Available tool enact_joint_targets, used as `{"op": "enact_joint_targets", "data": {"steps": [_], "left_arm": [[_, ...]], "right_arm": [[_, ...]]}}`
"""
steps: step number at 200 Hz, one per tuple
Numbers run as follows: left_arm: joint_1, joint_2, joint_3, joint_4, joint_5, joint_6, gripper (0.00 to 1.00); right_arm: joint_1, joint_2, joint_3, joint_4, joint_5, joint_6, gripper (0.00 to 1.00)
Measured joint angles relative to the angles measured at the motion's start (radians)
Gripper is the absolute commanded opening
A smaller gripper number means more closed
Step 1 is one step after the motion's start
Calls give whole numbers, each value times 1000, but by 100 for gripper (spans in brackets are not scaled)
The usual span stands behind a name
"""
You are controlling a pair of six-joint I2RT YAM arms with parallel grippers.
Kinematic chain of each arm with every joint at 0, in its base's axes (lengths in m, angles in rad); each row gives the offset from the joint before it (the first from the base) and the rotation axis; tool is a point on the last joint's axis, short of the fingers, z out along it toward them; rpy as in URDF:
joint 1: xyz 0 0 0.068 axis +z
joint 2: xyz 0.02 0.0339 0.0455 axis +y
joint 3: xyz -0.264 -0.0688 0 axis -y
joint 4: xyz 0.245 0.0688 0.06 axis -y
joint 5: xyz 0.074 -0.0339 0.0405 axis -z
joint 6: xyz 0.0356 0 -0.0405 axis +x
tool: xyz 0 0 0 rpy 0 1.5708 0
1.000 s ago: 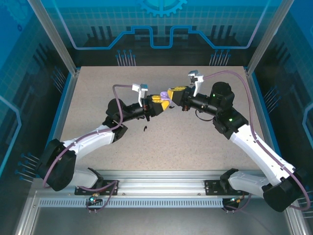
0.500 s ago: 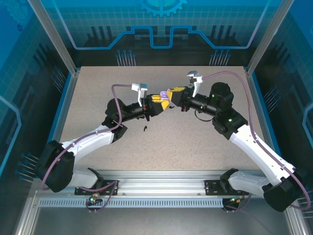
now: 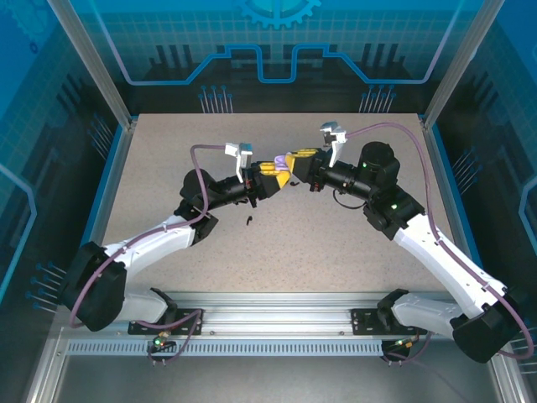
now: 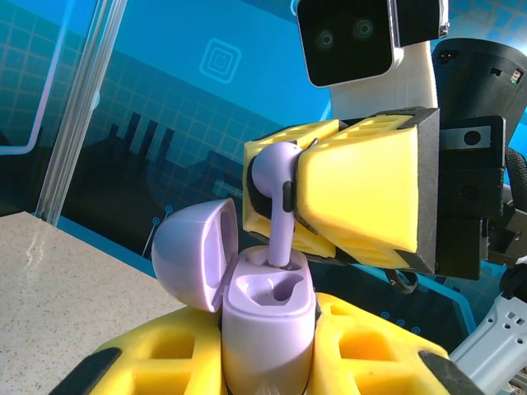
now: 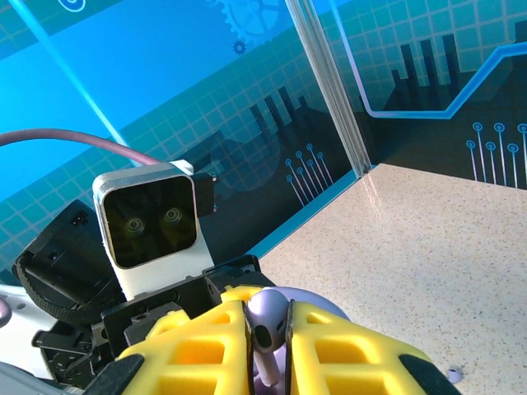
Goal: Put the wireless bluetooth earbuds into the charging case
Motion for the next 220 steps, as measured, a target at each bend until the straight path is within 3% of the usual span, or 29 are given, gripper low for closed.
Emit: {"op": "enact_joint_targets", "data": {"steps": [220], "left_arm": [[-1, -14, -1, -16, -34, 6, 9]], "right_arm": [[7, 0, 13, -41, 5, -8, 18]]}}
